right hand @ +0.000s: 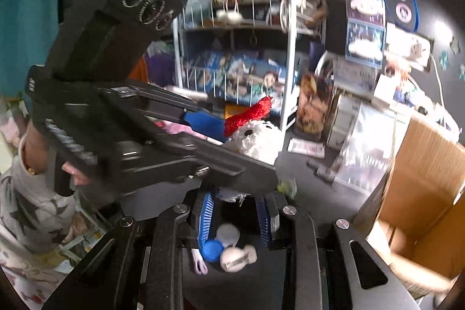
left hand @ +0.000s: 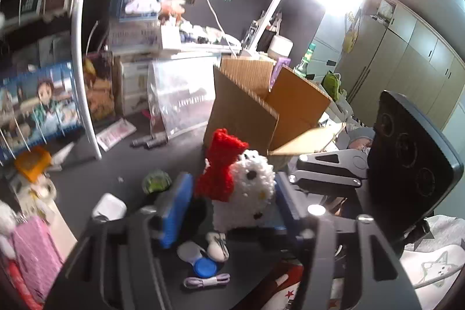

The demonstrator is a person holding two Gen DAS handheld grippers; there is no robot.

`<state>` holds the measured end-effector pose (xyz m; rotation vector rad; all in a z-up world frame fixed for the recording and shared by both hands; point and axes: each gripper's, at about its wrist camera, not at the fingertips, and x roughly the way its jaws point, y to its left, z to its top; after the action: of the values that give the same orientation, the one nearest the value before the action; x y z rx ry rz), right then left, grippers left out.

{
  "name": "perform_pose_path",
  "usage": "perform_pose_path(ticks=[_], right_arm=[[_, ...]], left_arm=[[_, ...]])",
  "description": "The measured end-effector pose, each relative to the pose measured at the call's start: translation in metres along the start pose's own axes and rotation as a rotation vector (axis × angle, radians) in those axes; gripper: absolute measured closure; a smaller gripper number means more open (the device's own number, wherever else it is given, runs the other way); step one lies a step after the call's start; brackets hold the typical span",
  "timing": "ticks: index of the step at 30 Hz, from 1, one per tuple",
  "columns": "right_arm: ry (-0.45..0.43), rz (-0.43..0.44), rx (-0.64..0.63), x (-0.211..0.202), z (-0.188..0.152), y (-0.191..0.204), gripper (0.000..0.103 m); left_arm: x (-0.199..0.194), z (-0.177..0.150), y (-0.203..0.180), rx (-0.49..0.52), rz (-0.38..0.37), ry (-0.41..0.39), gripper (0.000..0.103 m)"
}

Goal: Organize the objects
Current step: 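Grasp the plush doll with the right gripper and lift it, then lower the plush doll into the box and open the right gripper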

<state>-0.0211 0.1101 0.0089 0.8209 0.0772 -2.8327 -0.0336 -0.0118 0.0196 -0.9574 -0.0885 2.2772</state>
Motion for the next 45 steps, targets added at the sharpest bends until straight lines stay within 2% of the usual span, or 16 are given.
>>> perform_pose_path(ticks=[3, 9, 16, 21, 26, 32, 34, 35, 36, 37, 39, 42, 45], right_arm=[[-0.018, -0.013, -0.005, -0.008, 0.014, -0.004, 0.080], [-0.050, -0.050, 0.026, -0.027, 0.034, -0.026, 0.080], [-0.045, -0.102, 0.103, -0.047, 0.036, -0.069, 0.080], [-0.011, -0.137, 0.191, -0.054, 0.026, -0.107, 0.080], [0.062, -0.177, 0.272, -0.056, 0.011, -0.139, 0.080], [0.140, -0.227, 0.301, -0.058, -0.001, -0.152, 0.079], [0.150, -0.247, 0.305, -0.058, -0.004, -0.152, 0.079], [0.160, -0.263, 0.302, -0.059, -0.004, -0.153, 0.078], [0.168, -0.275, 0.299, -0.059, -0.004, -0.153, 0.068], [0.177, -0.288, 0.293, -0.059, -0.004, -0.152, 0.051], [0.174, -0.305, 0.275, -0.060, -0.004, -0.150, 0.039], [0.158, -0.332, 0.252, -0.063, -0.002, -0.143, 0.039], [0.098, -0.288, 0.237, -0.070, 0.003, -0.129, 0.039]], left_arm=[[-0.008, 0.019, -0.006, 0.019, -0.031, -0.012, 0.064], [-0.005, 0.057, -0.022, 0.074, -0.022, -0.004, 0.066], [0.032, 0.098, -0.041, 0.108, -0.057, 0.057, 0.067], [0.074, 0.118, -0.056, 0.118, -0.080, 0.123, 0.067], [0.120, 0.130, -0.069, 0.113, -0.090, 0.212, 0.067], [0.150, 0.134, -0.082, 0.142, -0.057, 0.272, 0.067], [0.153, 0.134, -0.085, 0.160, -0.051, 0.278, 0.064], [0.154, 0.134, -0.085, 0.162, -0.046, 0.281, 0.058], [0.154, 0.134, -0.085, 0.163, -0.037, 0.281, 0.046], [0.154, 0.134, -0.085, 0.167, -0.023, 0.276, 0.041], [0.149, 0.134, -0.084, 0.174, -0.012, 0.266, 0.030], [0.132, 0.135, -0.081, 0.169, -0.025, 0.228, 0.029], [0.107, 0.135, -0.075, 0.157, -0.029, 0.166, 0.026]])
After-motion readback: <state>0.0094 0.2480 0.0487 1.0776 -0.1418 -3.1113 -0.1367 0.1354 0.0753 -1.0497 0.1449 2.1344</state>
